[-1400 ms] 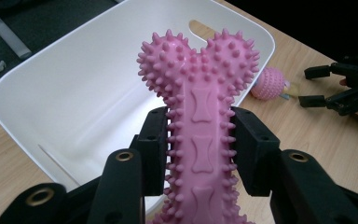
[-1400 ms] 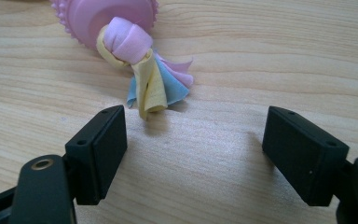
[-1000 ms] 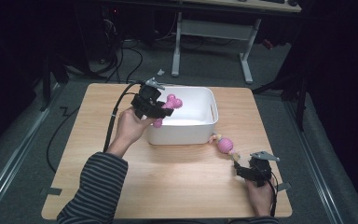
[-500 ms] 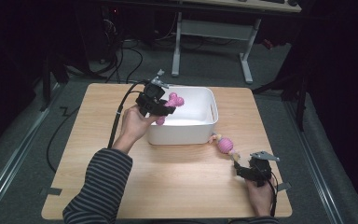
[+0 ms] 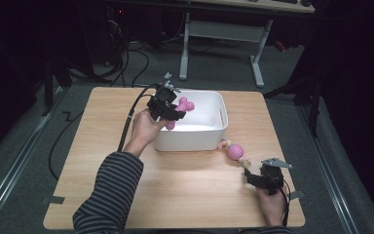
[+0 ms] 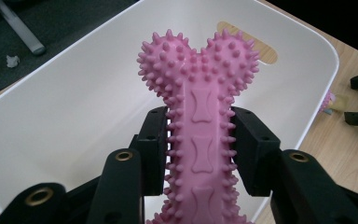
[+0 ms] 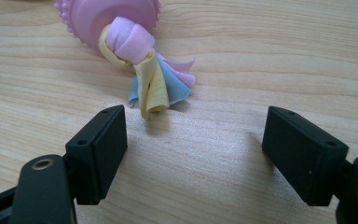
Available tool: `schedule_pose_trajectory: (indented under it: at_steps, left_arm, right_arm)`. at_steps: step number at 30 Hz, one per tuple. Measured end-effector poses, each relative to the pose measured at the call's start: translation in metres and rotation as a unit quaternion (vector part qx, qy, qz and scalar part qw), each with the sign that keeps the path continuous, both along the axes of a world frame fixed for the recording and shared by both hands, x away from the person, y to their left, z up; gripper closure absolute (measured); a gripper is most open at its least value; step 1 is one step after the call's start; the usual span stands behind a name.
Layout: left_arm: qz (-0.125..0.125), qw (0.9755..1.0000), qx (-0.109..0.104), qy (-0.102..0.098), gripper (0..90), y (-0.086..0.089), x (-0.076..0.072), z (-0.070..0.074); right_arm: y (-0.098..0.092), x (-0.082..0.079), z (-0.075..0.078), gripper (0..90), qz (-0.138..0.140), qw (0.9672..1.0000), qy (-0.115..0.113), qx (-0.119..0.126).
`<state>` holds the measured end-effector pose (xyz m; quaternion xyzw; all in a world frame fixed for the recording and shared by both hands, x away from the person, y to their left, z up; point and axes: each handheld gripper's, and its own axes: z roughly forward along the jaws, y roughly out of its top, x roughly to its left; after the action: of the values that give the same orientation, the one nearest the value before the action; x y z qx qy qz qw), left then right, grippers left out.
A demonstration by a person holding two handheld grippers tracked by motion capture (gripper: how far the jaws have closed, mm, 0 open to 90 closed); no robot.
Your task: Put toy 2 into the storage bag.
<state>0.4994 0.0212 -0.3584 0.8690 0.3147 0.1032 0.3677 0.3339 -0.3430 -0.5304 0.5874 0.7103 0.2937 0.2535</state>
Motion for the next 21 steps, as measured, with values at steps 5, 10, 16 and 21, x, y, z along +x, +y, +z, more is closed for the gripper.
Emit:
schedule_pose_trajectory:
  at_steps: [5, 10, 16, 21]
  left_arm:
    - [0.006, 1.0000, 0.000, 0.003, 58.6, -0.002, 0.003, -0.003]
    - [0.010, 0.9999, 0.007, 0.004, 58.6, -0.004, 0.006, -0.007]
    - [0.015, 0.9998, 0.010, 0.007, 58.6, -0.006, 0.009, -0.011]
    - [0.018, 0.9997, 0.013, 0.007, 58.7, -0.007, 0.011, -0.014]
  right_arm:
    - [0.000, 0.000, 0.000, 22.2, 0.000, 1.0000, 0.000, 0.000]
    - [0.000, 0.000, 0.000, 22.2, 0.000, 1.0000, 0.000, 0.000]
    - [0.000, 0.000, 0.000, 22.2, 0.000, 1.0000, 0.001, -0.001]
    - [0.000, 0.000, 0.000, 22.2, 0.000, 1.0000, 0.000, 0.000]
